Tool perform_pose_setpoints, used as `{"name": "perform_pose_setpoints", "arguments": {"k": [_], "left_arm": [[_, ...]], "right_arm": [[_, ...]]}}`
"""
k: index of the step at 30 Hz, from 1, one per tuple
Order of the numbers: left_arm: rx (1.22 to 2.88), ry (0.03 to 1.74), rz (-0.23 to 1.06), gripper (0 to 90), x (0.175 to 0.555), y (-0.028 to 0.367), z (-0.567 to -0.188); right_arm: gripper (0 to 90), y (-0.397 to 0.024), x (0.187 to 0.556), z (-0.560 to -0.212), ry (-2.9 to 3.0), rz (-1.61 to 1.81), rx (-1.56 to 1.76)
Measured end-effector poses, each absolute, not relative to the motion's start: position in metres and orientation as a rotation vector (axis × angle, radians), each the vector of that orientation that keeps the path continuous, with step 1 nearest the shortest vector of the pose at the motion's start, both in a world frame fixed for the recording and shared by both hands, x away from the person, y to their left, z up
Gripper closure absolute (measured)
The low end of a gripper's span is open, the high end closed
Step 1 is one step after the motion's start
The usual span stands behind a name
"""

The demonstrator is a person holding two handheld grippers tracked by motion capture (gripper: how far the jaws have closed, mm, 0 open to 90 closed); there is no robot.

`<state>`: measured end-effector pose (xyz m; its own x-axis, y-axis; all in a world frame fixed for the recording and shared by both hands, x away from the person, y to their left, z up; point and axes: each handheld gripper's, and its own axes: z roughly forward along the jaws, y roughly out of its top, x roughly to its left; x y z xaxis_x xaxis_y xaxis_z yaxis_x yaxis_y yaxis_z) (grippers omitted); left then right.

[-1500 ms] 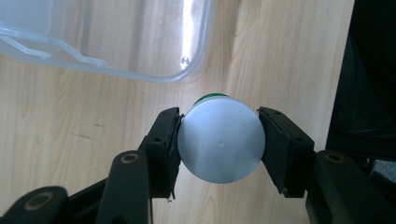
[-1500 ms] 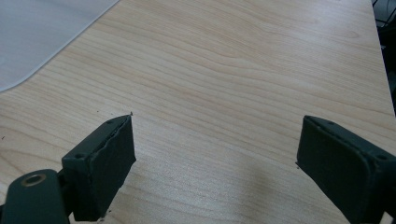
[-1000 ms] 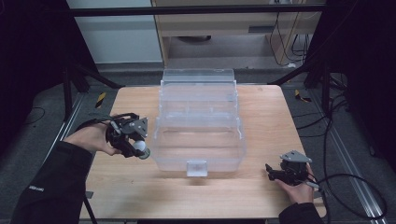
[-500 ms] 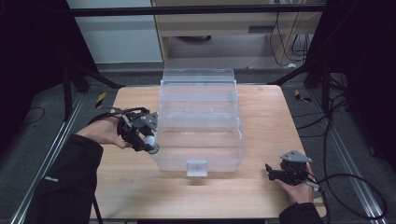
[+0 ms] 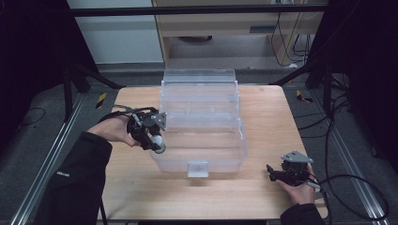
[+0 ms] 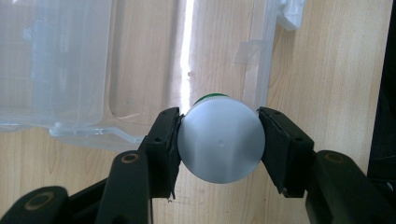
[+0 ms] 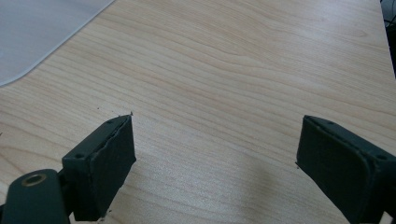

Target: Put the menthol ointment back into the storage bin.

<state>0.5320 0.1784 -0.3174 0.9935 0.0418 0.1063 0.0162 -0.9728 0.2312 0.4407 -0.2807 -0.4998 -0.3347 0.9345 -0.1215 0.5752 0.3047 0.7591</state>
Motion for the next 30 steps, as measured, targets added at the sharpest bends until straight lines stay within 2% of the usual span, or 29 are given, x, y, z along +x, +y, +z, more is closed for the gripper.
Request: {"name": "perform_pose_setpoints", "arguments": {"k": [30], "left_arm": [[2.932,0.08,0.103,50.2,0.544,0.182,-0.353]], "right_arm": [[11.6,-0.28,0.441,-0.501,2.031,0.82,1.327]]}}
